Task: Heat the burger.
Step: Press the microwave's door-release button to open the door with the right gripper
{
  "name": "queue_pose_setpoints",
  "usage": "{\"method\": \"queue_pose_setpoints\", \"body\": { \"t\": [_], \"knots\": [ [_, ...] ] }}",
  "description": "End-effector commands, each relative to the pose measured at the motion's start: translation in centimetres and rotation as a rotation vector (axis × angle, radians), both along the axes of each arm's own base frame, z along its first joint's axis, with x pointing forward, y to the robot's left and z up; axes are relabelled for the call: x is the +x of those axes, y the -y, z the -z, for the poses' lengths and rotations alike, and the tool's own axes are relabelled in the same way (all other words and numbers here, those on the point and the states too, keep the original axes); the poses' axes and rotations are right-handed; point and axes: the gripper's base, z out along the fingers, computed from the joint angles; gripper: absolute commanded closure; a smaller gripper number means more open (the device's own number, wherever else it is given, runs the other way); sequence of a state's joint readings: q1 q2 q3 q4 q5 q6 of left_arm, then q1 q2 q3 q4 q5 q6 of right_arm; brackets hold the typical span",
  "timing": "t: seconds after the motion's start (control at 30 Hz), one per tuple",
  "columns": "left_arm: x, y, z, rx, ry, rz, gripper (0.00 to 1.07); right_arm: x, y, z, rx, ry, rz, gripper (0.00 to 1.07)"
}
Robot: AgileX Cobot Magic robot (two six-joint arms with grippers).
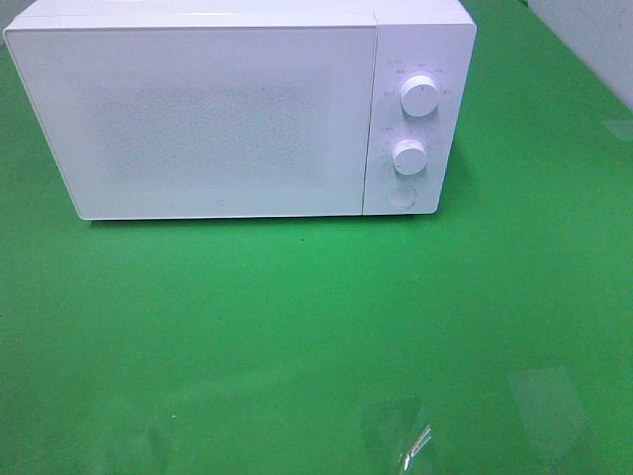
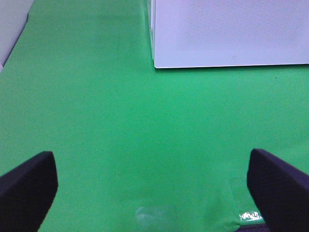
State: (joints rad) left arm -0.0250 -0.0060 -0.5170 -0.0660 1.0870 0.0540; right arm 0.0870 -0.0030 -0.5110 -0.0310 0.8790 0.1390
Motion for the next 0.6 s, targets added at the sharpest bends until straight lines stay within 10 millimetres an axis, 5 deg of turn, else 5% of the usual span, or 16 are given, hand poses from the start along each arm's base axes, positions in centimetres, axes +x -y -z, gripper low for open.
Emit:
{"method": "queue_pose_setpoints", "body": {
  "t": [0.03, 0.6],
  "knots": [
    [-0.2, 0.1, -0.1, -0.009, 0.032, 0.004, 0.06, -0.2, 0.0, -1.0, -0.006, 0.091, -0.004, 0.32],
    [-0.2, 0.1, -0.1, -0.009, 0.032, 0.004, 0.06, 8.2, -0.8, 0.5, -0.005, 0.155, -0.019, 0.32]
  ]
}}
